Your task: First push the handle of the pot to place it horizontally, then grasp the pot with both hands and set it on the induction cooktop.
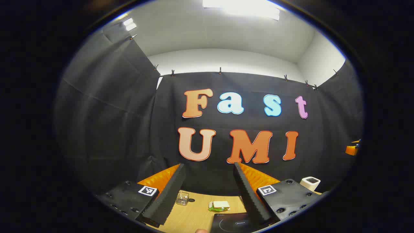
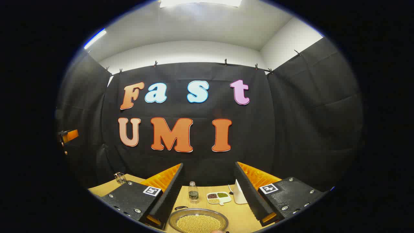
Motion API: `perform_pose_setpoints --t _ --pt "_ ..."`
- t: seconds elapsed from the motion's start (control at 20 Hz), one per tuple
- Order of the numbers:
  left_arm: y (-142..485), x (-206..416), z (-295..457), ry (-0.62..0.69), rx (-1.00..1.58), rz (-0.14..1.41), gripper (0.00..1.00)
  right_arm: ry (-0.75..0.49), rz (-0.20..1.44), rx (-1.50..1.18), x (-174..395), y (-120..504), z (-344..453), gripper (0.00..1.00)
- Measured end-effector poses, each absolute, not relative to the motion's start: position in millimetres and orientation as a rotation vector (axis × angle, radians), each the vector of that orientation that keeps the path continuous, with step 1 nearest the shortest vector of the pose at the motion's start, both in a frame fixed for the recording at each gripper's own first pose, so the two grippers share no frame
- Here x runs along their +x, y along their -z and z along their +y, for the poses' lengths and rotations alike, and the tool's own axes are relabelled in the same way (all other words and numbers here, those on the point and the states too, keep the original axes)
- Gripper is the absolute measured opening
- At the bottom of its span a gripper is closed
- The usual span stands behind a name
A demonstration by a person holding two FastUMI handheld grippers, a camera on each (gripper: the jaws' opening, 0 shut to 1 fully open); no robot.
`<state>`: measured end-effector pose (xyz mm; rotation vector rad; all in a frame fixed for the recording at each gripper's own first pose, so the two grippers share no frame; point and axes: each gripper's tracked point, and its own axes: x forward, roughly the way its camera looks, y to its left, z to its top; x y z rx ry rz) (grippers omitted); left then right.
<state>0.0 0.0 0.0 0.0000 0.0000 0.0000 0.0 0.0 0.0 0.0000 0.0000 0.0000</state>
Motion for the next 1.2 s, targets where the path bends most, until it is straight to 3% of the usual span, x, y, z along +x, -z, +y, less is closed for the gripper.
perform_pose_setpoints --t 1.0,1.2 --pt "3.5 -7.0 0.8 0.004 -0.01 0.021 0.97 -0.03 0.028 0.013 -1.0 12.5 -1.6 0.96" --pt "2.3 -8.5 -1.9 0.006 -0.013 0.02 0.98 -0.045 0.04 0.006 -1.9 25.5 -2.1 0.48"
